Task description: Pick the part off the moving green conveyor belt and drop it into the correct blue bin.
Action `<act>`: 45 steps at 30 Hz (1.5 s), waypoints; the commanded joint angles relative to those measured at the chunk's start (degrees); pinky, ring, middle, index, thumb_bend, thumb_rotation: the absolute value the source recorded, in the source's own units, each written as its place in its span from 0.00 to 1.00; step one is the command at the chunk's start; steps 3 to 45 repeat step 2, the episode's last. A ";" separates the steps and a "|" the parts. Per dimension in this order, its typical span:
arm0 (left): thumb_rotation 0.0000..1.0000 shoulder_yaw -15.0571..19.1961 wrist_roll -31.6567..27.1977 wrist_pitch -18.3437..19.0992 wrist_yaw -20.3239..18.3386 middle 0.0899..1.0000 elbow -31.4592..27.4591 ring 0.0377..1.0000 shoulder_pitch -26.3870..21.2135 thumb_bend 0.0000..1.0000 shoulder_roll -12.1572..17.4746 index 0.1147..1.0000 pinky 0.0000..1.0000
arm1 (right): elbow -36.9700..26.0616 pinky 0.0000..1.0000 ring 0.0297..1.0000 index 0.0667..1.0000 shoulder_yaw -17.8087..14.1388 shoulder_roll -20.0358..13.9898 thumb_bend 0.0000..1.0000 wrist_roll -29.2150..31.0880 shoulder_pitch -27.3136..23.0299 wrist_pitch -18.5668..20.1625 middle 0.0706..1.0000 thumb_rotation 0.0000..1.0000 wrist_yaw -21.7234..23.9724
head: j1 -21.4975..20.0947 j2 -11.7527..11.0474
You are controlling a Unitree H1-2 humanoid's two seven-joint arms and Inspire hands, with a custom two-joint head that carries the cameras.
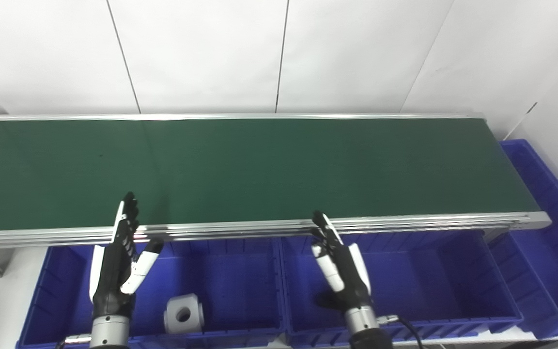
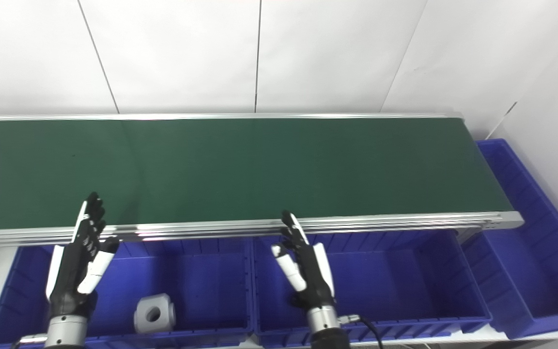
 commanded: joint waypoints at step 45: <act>0.81 -0.75 2.03 -3.94 2.39 1.00 0.06 1.00 -0.47 0.64 -1.25 1.00 1.00 | -2.58 0.89 0.88 0.94 -2.00 1.29 0.92 6.69 0.23 -2.37 0.93 0.96 1.13 | 2.41 -0.46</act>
